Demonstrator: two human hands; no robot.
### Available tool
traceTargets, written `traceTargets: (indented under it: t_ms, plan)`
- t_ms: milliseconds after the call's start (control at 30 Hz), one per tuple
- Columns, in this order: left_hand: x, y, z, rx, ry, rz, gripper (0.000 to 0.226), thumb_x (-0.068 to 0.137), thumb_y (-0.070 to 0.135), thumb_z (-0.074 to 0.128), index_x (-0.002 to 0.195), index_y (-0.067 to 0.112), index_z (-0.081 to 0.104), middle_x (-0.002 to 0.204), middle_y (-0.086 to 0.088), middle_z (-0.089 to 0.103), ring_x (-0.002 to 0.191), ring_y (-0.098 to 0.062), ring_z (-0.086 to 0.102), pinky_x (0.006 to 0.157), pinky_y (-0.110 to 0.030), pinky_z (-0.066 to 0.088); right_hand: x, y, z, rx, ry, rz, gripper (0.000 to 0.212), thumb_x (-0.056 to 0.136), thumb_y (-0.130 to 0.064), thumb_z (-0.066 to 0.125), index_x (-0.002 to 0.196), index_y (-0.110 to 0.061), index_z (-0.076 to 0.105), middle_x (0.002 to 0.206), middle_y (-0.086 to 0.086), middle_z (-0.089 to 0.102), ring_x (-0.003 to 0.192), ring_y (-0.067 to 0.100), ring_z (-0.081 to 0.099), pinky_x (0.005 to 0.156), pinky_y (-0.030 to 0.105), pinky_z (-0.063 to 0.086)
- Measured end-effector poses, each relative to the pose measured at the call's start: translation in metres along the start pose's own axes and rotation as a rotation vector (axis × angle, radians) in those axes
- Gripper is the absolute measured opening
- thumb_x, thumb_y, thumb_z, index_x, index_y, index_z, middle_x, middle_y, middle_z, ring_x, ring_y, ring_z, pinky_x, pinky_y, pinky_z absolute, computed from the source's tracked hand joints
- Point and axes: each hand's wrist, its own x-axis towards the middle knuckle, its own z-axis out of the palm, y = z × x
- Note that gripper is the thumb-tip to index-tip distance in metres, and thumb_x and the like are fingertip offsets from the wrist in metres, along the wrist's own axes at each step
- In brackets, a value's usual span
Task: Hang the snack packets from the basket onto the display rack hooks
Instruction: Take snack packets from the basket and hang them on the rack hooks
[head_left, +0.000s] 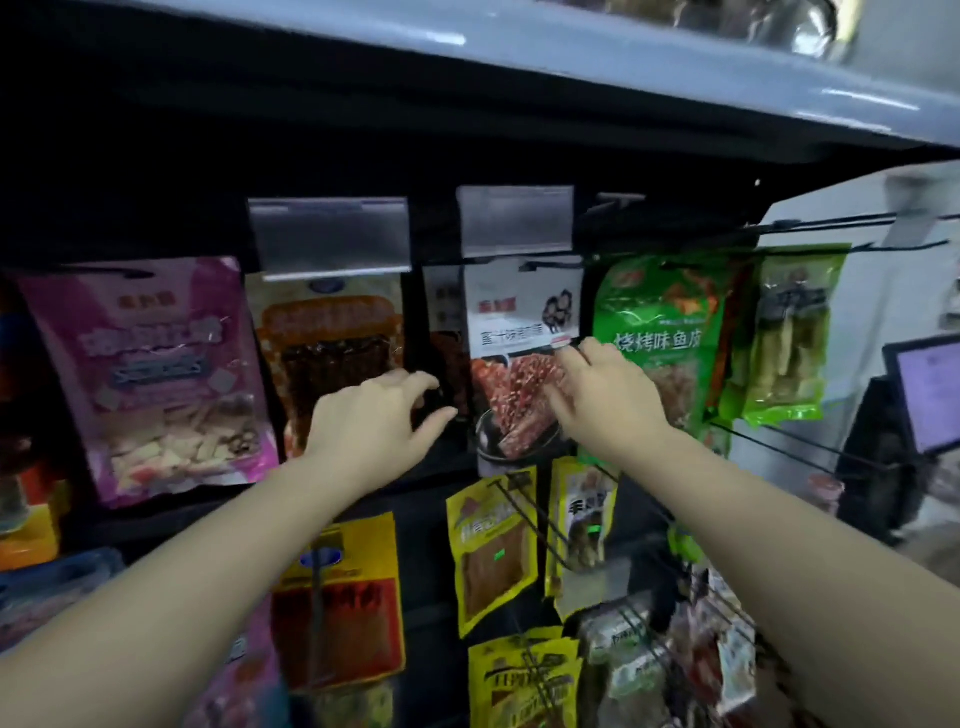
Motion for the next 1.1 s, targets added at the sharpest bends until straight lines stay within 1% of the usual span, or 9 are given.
traceTargets:
  t_ms: [133,200,300,433,533,600,667,767,1100]
  plan:
    - [0.041,0.040,0.013,-0.088,0.078,-0.153,0.055,0.089,0.067,0.042,0.131,0.035,0.054,0.128,0.006,0.062,0.108,-0.023,0.063,0.074,-0.034,0.053,0.023,0.048,0.012,0.041,-0.035,0.051,0.066,0.091,-0.050,0.050,0.144,-0.013,0.032,0.129,0.013,0.045,0.119,0.032,0.043,0.091,0.041,0.045]
    - [0.055,0.046,0.021,-0.209,0.076,-0.266,0.046,0.091,0.062,0.045,0.126,0.035,0.056,0.117,0.004,0.066,0.103,-0.024,0.063,0.073,-0.033,0.052,0.036,0.060,0.020,0.100,-0.043,0.062,0.074,0.089,-0.056,0.050,0.146,-0.015,0.026,0.134,0.013,0.041,0.123,0.033,0.042,0.092,0.042,0.046]
    - [0.075,0.045,0.033,-0.406,0.125,-0.432,0.036,0.092,0.055,0.051,0.115,0.032,0.064,0.096,-0.001,0.071,0.090,-0.024,0.066,0.074,-0.036,0.056,0.050,0.064,0.034,0.136,-0.059,-0.008,0.069,0.089,-0.060,0.047,0.139,-0.017,0.029,0.127,0.013,0.045,0.116,0.033,0.045,0.086,0.040,0.047]
    - [0.104,0.031,0.054,-0.433,0.103,-0.590,0.036,0.093,0.045,0.055,0.121,0.025,0.066,0.110,-0.007,0.069,0.101,-0.029,0.064,0.081,-0.029,0.050,0.069,0.057,0.051,0.243,-0.153,-0.049,0.060,0.091,-0.057,0.047,0.131,-0.013,0.039,0.119,0.013,0.053,0.113,0.031,0.049,0.083,0.039,0.047]
    - [0.124,0.020,0.067,-0.383,0.089,-0.544,0.040,0.096,0.042,0.051,0.118,0.012,0.066,0.114,-0.009,0.070,0.106,-0.029,0.065,0.085,-0.029,0.048,0.085,0.050,0.064,0.303,-0.189,-0.052,0.065,0.091,-0.053,0.051,0.139,-0.012,0.039,0.119,0.014,0.056,0.108,0.033,0.055,0.081,0.038,0.049]
    - [0.136,0.018,0.067,-0.292,0.041,-0.551,0.040,0.099,0.039,0.047,0.105,0.005,0.068,0.108,-0.013,0.070,0.096,-0.029,0.065,0.071,-0.027,0.041,0.095,0.046,0.071,0.327,-0.204,-0.060,0.083,0.090,-0.052,0.055,0.152,-0.015,0.014,0.130,0.015,0.048,0.116,0.035,0.052,0.082,0.039,0.050]
    - [0.145,0.018,0.066,-0.229,0.023,-0.573,0.038,0.100,0.041,0.044,0.095,0.010,0.065,0.103,-0.013,0.070,0.086,-0.027,0.062,0.067,-0.026,0.035,0.104,0.044,0.079,0.301,-0.204,-0.068,0.090,0.089,-0.052,0.056,0.153,-0.024,-0.001,0.141,0.014,0.039,0.128,0.034,0.041,0.088,0.041,0.049]
    - [0.149,0.015,0.070,-0.207,0.052,-0.565,0.028,0.100,0.042,0.044,0.087,0.020,0.054,0.100,-0.009,0.070,0.083,-0.025,0.062,0.067,-0.027,0.038,0.115,0.043,0.088,0.287,-0.196,-0.056,0.090,0.087,-0.053,0.057,0.153,-0.025,0.003,0.142,0.012,0.039,0.130,0.031,0.038,0.091,0.041,0.046]
    - [0.120,0.018,0.074,-0.454,0.053,-0.533,0.046,0.081,0.035,0.074,0.121,0.019,0.058,0.119,-0.001,0.067,0.109,-0.021,0.063,0.092,-0.030,0.050,0.099,0.043,0.082,0.274,-0.194,-0.067,0.084,0.091,-0.050,0.053,0.153,-0.024,0.002,0.133,0.014,0.044,0.120,0.034,0.047,0.084,0.041,0.050]
